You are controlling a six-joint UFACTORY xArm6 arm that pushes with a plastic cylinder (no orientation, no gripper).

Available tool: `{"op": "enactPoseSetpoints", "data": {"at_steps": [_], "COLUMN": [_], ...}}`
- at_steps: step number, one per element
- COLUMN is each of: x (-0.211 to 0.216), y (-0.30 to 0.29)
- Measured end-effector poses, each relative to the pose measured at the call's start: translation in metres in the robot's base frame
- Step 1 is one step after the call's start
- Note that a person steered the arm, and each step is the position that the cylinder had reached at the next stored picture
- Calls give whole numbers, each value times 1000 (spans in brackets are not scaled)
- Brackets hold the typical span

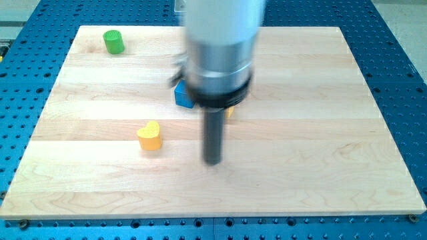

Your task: Slide the yellow heart into the hexagon

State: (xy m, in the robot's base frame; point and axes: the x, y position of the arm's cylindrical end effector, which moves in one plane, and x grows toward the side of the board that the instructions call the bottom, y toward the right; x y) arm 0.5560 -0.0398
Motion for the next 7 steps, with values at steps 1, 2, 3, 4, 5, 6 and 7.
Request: {"op": "enactPoseSetpoints", "data": {"at_steps": [1,2,3,4,5,6,7], "x": [-7,-41,-50,-73,-78,-100,-103], "y": [-54,-62,-84,-56,-110,-92,-46]}}
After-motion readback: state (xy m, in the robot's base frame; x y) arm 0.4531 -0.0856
